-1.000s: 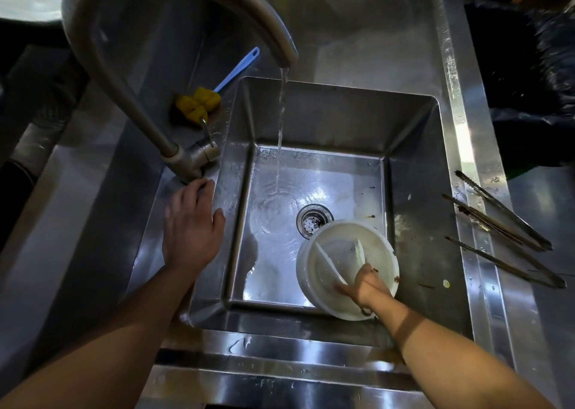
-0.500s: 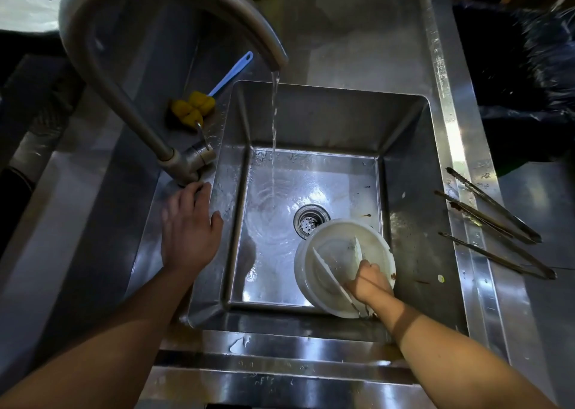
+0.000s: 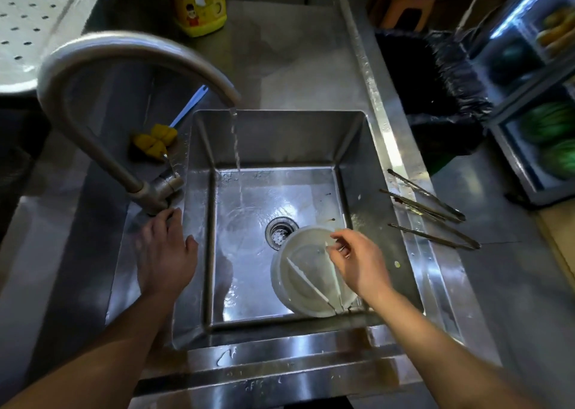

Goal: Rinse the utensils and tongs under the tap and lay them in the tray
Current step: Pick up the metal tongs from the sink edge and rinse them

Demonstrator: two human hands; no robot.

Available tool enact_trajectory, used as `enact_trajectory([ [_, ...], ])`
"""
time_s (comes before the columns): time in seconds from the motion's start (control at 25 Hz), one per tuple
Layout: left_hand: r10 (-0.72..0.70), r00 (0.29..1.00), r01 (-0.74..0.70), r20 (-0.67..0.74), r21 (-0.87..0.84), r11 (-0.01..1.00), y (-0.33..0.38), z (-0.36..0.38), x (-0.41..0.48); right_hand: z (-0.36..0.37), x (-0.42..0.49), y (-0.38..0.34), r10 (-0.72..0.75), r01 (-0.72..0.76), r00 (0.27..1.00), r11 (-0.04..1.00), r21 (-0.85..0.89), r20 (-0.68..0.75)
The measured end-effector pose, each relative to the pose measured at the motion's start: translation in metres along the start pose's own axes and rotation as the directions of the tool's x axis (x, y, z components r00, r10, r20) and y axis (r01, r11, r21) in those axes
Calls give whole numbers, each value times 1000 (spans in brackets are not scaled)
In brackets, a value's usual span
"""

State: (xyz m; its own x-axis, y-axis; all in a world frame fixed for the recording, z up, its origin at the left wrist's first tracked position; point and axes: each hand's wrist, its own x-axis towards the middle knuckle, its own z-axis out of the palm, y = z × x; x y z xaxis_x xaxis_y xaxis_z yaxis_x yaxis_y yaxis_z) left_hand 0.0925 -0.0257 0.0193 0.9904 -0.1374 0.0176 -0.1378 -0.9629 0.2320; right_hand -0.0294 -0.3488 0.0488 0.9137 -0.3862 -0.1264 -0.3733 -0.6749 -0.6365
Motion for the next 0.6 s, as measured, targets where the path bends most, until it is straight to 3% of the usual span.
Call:
enact_trajectory([
  [0.08,-7,1000,7,9,-4,1000,0,-2,0,-39,-4,-7,-52,47,990,998,-42,-132],
  [0.24,-22,1000,22,19,1,1000,3,-7,-1,-112,-6,20,-24,-51,962,963,-263,-273],
  [0.4,-20,1000,20,16,0,1000,4,-8,-2,-149,-6,72,41,-145,974,869,-472,-223],
  [0.6,-21,1000,21,21,-5,1000,5,-11,-3,-150,3,106,108,-141,990,858,-494,-95],
])
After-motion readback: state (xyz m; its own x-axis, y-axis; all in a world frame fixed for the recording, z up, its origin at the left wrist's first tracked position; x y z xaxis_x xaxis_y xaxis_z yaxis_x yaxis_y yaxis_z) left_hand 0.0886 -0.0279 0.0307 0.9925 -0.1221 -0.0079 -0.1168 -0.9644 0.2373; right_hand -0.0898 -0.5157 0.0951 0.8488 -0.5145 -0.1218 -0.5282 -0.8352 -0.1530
